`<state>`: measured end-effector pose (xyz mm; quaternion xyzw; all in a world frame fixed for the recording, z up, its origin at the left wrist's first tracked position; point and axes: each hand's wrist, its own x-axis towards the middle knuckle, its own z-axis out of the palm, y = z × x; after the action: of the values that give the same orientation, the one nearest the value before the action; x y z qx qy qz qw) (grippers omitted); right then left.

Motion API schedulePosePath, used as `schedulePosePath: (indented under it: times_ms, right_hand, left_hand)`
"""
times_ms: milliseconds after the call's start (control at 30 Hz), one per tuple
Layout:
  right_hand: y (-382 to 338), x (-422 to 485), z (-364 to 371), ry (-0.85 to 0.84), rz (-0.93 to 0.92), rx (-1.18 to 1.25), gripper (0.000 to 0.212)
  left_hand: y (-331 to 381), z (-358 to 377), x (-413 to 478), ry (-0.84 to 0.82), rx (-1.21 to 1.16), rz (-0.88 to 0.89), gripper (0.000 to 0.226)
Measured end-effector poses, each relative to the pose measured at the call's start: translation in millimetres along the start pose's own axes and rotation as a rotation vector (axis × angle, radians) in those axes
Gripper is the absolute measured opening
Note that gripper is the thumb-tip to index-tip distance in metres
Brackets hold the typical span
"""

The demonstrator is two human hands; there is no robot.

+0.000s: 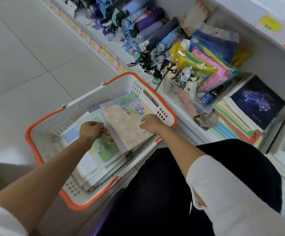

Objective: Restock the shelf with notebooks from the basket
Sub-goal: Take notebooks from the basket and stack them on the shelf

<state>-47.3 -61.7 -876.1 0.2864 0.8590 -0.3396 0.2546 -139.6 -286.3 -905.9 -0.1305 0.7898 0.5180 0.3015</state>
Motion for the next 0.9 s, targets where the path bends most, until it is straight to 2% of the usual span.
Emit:
schedulePosePath:
  times_ms: [100, 167, 300, 367, 567, 633, 700, 767, 833, 900]
  right_hand:
    - [-3, 8, 13, -0.015, -0.014, 0.041, 0.056]
    - [-4, 14, 20, 0.032, -0.008, 0.037, 0.060]
    - [9, 21, 35, 0.020, -0.027, -0.222, 0.052]
    - [16, 21, 37, 0.037, -0.040, -0.182, 0.051]
    - [3, 14, 28, 0.172, -0.140, -0.379, 0.016]
    - [-11, 8, 25, 0.173, -0.184, -0.350, 0.016]
    - [-26, 3, 20, 0.126, -0.235, -0.238, 0.034]
    - [-37, -4, 16, 0.086, -0.288, -0.221, 0.043]
    - [-41, -12, 16, 0.078, -0.324, -0.228, 0.044]
    - [-38, -20, 19, 0.075, -0.347, -0.159, 0.045]
  left_hand:
    - [2, 20, 1, 0.018, -0.030, -0.023, 0.008]
    - [3, 31, 1, 0.023, -0.022, -0.052, 0.012]
    - [5, 46, 4, 0.027, -0.146, -0.150, 0.018]
    - [7, 52, 5, 0.016, -0.175, -0.160, 0.013]
    - [20, 65, -1, -0.092, -0.284, -0.145, 0.010]
    - [27, 68, -2, -0.113, -0.345, -0.131, 0.026]
    - [33, 68, 0, -0.091, -0.278, -0.122, 0.051]
    - [39, 65, -2, -0.068, -0.202, -0.143, 0.069]
    - [43, 62, -4, -0.093, -0.181, -0.151, 0.075]
    - [49, 60, -8, -0.091, -0.146, -0.138, 0.067]
